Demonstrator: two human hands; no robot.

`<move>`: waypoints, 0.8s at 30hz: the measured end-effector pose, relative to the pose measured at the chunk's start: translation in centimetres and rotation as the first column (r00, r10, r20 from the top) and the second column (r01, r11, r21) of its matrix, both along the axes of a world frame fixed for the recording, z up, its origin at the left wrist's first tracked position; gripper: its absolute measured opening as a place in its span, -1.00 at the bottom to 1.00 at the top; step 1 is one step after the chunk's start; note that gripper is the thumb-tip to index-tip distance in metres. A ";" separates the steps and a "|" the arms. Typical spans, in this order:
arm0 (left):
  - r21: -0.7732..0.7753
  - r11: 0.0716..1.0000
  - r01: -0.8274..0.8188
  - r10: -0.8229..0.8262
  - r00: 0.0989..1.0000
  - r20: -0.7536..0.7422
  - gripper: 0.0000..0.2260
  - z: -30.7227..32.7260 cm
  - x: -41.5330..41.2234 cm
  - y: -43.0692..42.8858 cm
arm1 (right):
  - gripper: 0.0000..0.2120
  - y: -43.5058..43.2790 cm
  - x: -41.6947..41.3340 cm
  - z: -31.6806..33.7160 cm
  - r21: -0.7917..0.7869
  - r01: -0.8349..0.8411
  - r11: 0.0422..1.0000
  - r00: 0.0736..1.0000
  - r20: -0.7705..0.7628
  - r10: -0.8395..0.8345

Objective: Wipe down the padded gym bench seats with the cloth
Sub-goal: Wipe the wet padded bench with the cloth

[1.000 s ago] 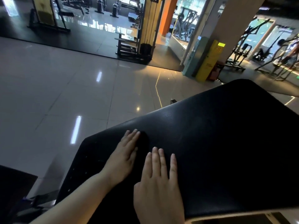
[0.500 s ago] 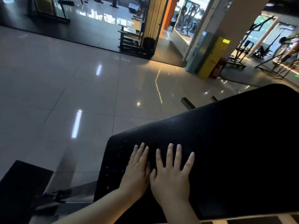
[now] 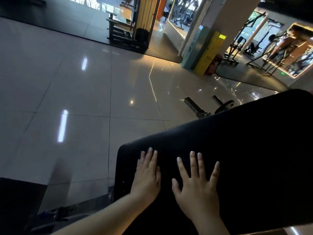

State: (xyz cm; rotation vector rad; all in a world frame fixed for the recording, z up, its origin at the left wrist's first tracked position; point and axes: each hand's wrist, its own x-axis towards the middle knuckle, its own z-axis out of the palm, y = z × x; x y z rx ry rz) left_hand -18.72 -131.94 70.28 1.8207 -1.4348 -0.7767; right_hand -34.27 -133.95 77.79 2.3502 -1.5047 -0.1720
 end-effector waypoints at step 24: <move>-0.022 0.983 -0.183 0.181 0.981 -0.068 -0.52 -4.7 6.1 -5.4 | -0.29 -2.5 2.7 -2.5 -0.114 -0.064 0.991 0.996 0.062 0.072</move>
